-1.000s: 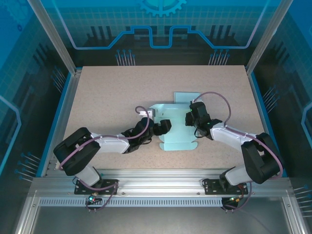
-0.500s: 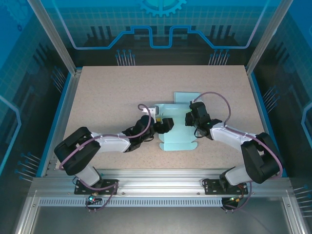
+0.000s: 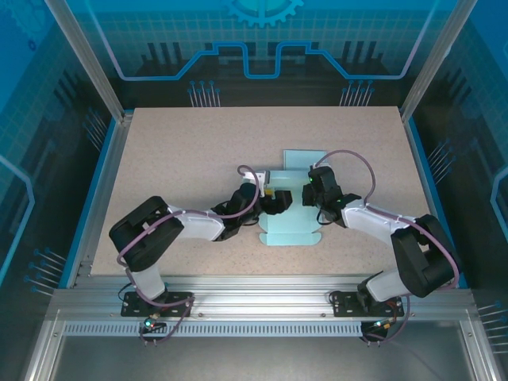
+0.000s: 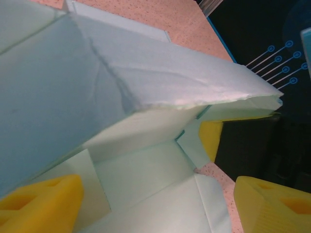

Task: Fold the paper box

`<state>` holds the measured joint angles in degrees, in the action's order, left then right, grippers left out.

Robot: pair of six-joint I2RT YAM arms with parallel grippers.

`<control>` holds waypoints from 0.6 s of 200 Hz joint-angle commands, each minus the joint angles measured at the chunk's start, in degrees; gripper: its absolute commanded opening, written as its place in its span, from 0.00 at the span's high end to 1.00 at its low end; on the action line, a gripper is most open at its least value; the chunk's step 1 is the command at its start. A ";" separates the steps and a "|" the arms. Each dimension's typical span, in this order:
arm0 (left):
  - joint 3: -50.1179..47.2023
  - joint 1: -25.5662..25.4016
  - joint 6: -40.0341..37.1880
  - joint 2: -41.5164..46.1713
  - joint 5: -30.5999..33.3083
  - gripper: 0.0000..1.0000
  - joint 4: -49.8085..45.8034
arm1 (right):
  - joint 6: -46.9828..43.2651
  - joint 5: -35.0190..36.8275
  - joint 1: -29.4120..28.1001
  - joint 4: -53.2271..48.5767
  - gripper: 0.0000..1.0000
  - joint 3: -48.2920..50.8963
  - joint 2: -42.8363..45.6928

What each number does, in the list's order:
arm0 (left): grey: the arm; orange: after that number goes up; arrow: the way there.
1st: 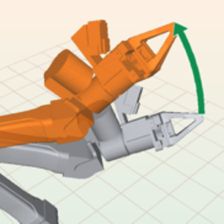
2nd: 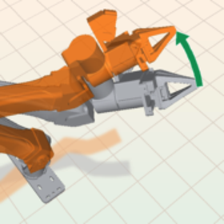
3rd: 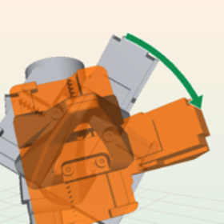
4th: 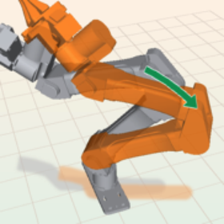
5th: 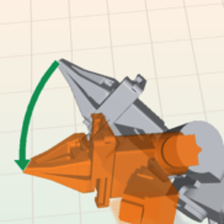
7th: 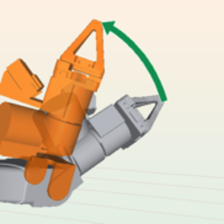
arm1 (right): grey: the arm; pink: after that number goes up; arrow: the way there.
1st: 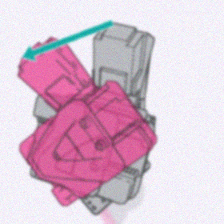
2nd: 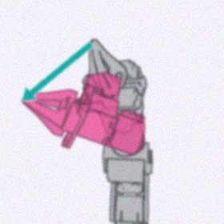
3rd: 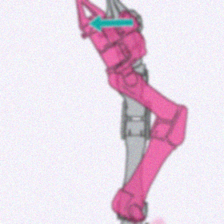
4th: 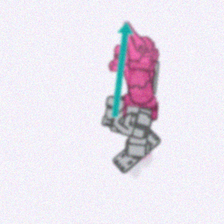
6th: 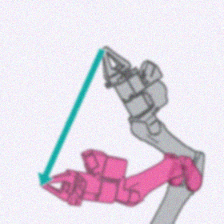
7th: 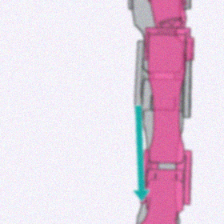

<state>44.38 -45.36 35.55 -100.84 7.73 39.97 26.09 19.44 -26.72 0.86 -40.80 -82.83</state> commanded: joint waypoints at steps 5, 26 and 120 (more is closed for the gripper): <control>-2.91 0.01 -1.71 5.32 -2.66 0.18 2.37 | 0.43 -1.84 -1.05 1.36 0.99 -0.33 -0.20; -5.07 -0.03 -1.60 11.03 -1.95 0.17 -2.48 | 0.46 -1.69 -1.05 1.16 0.99 -0.55 -0.45; -3.03 0.01 -6.88 24.28 10.55 0.11 -23.00 | 0.57 -2.28 -0.99 1.15 0.99 -0.81 -0.63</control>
<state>38.65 -45.36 33.23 -76.79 12.36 23.44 26.13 18.04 -27.00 1.10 -40.80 -82.89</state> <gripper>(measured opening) 0.874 0.091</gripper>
